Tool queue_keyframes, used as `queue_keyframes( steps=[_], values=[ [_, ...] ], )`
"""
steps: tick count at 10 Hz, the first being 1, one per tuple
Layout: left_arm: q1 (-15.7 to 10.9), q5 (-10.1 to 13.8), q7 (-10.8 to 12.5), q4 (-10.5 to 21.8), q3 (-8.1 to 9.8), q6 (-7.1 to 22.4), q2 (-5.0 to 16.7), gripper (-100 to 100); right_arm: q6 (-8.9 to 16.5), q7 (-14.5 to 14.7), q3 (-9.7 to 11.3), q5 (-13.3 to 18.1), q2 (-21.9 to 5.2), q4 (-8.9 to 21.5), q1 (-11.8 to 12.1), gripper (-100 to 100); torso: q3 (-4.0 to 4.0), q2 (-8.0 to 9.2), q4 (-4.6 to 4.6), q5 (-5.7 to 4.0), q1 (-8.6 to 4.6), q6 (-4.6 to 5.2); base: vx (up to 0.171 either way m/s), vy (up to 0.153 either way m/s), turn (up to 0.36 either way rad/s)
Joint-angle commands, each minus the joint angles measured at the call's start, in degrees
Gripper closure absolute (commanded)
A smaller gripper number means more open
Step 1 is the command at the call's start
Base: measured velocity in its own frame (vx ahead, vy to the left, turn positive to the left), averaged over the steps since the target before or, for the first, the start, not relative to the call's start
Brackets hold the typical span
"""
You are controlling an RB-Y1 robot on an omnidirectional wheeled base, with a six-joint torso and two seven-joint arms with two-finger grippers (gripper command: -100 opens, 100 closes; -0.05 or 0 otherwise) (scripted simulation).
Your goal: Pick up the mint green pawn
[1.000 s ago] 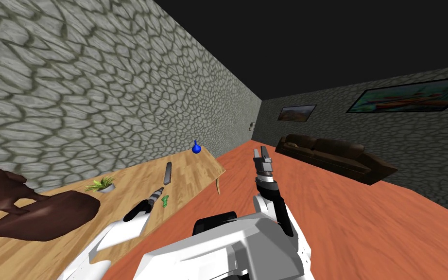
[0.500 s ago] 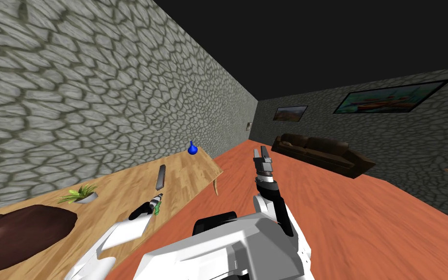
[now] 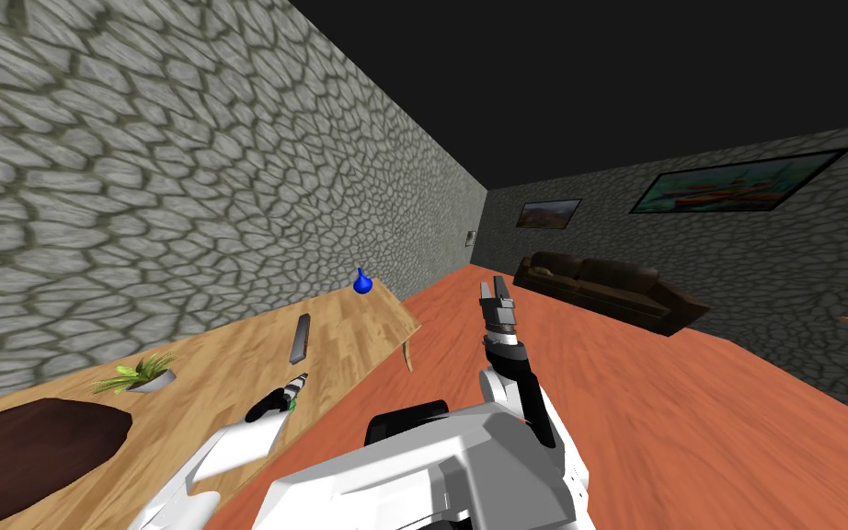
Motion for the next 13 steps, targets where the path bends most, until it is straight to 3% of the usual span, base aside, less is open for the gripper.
queue_keyframes(
  steps=[1, 2, 3, 4, 8, 9, 10, 12, 13],
  values=[
    [-0.38, -0.5, 0.48, 1.73, -0.09, -1.47, -0.12, -100, 0.0, 0.0, 0.0, 0.0, 0.0, 0.0, 0.0, 0, 0.0, 0.0, 0.0, 0.0, 0.0, 0.0, 0.045, 0.027, -0.005],
    [-0.63, -0.77, 0.74, 2.88, -0.15, -2.36, -0.16, -100, 0.0, 0.0, 0.0, 0.0, 0.0, 0.0, 0.0, 0, -0.02, -0.04, -0.01, 0.01, 0.02, 0.0, 0.05, 0.03, -0.003],
    [-0.45, -0.37, 0.48, 1.98, -0.14, -1.56, 0.04, -100, 0.0, 0.0, 0.0, 0.0, 0.0, 0.0, 0.0, 0, -0.04, -0.06, -0.01, 0.01, 0.03, 0.0, 0.022, 0.014, -0.002],
    [-0.46, -0.37, 0.53, 2.09, -0.15, -1.73, 0.05, 100, 0.0, 0.0, 0.0, 0.0, 0.0, 0.0, 0.0, 0, 0.0, 0.01, 0.0, 0.0, -0.02, 0.0, 0.0, 0.0, 0.0],
    [-0.47, -0.37, 0.54, 2.08, -0.14, -1.7, 0.05, 100, 0.0, 0.0, 0.0, 0.0, 0.0, 0.0, 0.0, 0, 0.06, 0.11, 0.02, -0.02, -0.09, 0.01, 0.0, 0.0, 0.0],
    [-0.47, -0.37, 0.54, 2.07, -0.14, -1.71, 0.05, 0, 0.0, 0.0, 0.0, 0.0, 0.0, 0.0, 0.0, 0, 0.06, 0.12, 0.02, -0.02, -0.09, 0.0, 0.0, 0.0, 0.0],
    [-0.01, -0.09, 0.08, 0.02, -0.01, -0.14, -0.05, 100, 0.0, 0.0, 0.0, 0.0, 0.0, 0.0, 0.0, 0, 0.06, 0.12, 0.02, -0.02, -0.09, 0.0, -0.031, -0.015, 0.005],
    [0.49, 0.45, -0.44, -2.28, 0.1, 1.64, 0.04, 100, 0.0, 0.0, 0.01, 0.0, 0.01, 0.0, -0.01, 0, 0.17, 0.31, 0.05, -0.05, -0.25, -0.01, -0.056, -0.041, 0.006],
    [0.25, 0.22, -0.23, -1.53, 0.06, 0.97, -0.01, 100, 0.0, 0.0, 0.01, 0.0, 0.01, 0.0, -0.01, 0, 0.19, 0.35, 0.06, -0.06, -0.29, -0.02, -0.025, -0.018, 0.003]
  ],
)
